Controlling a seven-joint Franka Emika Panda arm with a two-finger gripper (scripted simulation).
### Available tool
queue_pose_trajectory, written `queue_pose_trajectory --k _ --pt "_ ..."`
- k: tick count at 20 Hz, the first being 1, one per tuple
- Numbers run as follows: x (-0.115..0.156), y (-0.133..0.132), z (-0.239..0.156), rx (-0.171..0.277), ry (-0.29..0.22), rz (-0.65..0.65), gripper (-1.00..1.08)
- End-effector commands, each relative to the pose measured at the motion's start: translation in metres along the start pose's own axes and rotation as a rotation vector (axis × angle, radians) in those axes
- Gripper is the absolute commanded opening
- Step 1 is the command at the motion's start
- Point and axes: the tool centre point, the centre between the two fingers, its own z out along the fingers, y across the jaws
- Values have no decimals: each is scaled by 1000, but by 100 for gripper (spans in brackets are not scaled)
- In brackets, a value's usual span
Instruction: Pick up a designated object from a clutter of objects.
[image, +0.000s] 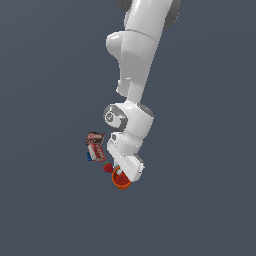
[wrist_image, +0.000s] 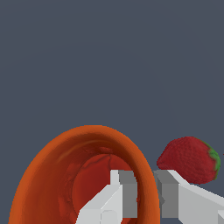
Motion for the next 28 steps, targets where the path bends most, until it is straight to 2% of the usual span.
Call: queue_pose_trajectory --k 1,14,28 --pt "0 0 0 0 0 0 -100" --pt "14 3 -21 0 -1 -1 -100" --pt "71 17 -105 1 -3 -3 -100"
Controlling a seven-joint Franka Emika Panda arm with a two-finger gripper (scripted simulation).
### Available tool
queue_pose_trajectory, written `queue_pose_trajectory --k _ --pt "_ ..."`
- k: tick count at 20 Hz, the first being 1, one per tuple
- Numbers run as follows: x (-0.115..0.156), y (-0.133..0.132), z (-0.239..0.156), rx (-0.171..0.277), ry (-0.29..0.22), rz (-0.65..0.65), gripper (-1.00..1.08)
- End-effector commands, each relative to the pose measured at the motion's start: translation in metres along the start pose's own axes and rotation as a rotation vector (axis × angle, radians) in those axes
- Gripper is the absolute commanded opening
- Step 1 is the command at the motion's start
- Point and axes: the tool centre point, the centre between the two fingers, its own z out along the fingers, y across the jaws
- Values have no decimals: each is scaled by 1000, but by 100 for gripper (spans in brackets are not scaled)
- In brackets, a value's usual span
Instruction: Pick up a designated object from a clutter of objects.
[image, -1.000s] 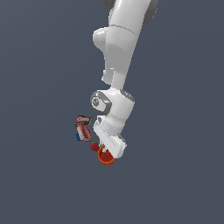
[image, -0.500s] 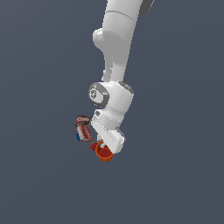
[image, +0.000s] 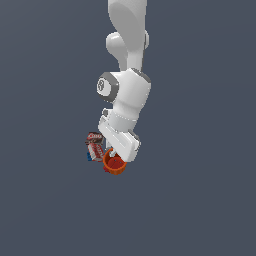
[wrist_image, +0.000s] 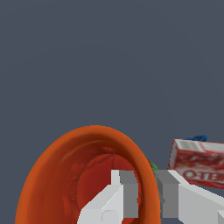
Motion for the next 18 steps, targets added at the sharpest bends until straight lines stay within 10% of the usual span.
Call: queue_pose_trajectory --k 1,18 --pt "13 2 -19 2 0 0 -100" --pt "109 23 -160 2 -5 0 -100"
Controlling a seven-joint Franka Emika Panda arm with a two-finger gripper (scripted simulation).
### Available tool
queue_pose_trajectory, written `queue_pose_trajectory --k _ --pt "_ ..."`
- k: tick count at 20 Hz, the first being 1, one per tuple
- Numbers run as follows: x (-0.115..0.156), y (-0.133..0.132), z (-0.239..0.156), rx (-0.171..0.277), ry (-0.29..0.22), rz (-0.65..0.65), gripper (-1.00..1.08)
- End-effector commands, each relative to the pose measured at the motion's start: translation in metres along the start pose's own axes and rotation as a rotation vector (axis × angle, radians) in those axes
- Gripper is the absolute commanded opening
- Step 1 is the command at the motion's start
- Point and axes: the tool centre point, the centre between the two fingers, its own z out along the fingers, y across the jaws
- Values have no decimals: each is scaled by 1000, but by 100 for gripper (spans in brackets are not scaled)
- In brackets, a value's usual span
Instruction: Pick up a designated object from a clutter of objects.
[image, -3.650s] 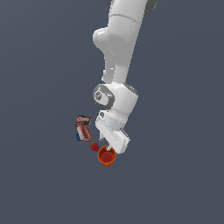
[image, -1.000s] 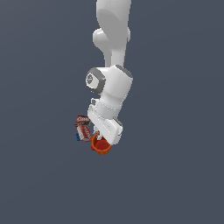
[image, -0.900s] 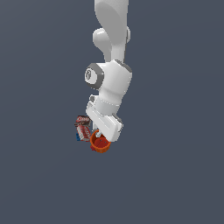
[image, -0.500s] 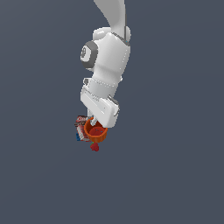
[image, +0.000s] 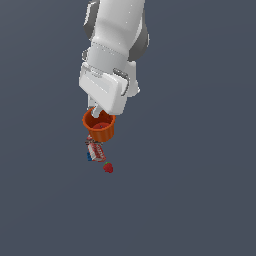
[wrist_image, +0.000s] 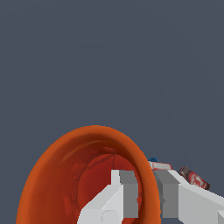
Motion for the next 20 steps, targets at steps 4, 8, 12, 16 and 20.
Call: queue_pose_trajectory --k 4,8,12,16,20 --pt "31 6 -46 2 -1 1 -100" --pt "51 9 -73 1 1 2 -100" --pt "65 11 -94 1 2 2 -100" --pt "75 11 -107 1 5 2 -100" --pt "79 11 -113 0 6 3 -100"
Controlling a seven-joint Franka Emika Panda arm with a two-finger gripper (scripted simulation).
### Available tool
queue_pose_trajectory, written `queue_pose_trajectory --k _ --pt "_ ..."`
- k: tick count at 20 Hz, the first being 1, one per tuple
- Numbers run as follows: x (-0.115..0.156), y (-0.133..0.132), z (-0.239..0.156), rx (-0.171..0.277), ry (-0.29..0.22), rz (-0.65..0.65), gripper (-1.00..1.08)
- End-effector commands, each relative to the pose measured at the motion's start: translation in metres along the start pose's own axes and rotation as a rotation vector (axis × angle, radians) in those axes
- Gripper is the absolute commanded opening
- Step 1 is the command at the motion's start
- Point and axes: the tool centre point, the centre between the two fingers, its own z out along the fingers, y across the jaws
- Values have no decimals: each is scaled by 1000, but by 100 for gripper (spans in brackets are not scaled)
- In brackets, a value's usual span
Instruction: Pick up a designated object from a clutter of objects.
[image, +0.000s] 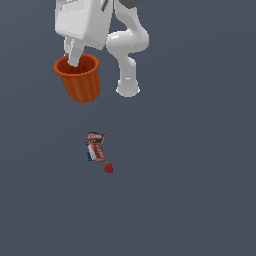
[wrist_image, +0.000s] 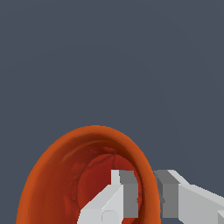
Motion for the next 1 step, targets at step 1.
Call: queue_pose_trajectory --k 1 --pt "2 0 -3 1 1 0 -100"
